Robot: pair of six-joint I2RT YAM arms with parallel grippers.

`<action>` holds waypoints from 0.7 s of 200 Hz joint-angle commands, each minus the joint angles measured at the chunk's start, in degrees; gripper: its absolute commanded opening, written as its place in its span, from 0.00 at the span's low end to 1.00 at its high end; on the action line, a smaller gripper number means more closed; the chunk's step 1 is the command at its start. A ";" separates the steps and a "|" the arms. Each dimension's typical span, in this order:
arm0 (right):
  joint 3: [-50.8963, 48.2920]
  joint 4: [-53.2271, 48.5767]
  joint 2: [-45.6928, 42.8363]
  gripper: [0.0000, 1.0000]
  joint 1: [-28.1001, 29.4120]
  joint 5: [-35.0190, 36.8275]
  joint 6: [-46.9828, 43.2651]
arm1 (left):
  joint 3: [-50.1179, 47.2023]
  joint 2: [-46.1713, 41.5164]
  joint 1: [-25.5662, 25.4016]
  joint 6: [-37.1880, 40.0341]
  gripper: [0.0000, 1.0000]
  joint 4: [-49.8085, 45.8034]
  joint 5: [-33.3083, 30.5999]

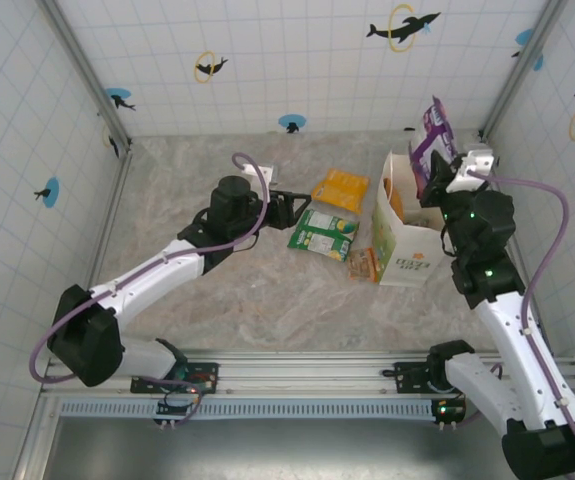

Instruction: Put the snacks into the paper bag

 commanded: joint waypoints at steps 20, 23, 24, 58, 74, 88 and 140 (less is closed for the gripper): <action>-4.17 0.44 -2.40 0.09 -0.10 -5.81 4.70 | 0.61 1.80 -0.21 -2.47 0.62 -0.01 0.99; -4.37 0.48 -2.42 0.09 -0.07 -5.82 4.89 | 0.61 1.89 -0.21 -2.55 0.62 -0.03 1.17; -4.44 0.51 -2.47 0.09 -0.11 -5.85 4.97 | 0.61 1.91 -0.21 -2.54 0.62 -0.06 1.19; -5.47 0.62 -2.71 0.10 -0.13 -6.12 5.92 | 0.52 2.71 -0.21 -3.66 0.62 0.59 2.00; -5.51 0.14 -2.78 0.10 -0.10 -6.16 5.92 | 0.70 2.95 -0.26 -3.83 0.61 0.66 2.14; -5.43 -0.38 -2.86 0.13 -0.10 -6.21 5.76 | 0.70 3.07 -0.21 -4.02 0.61 0.43 2.28; -2.04 -4.93 -3.43 0.42 -0.15 -6.27 5.31 | 2.94 3.52 -0.21 -9.50 0.59 -3.29 1.55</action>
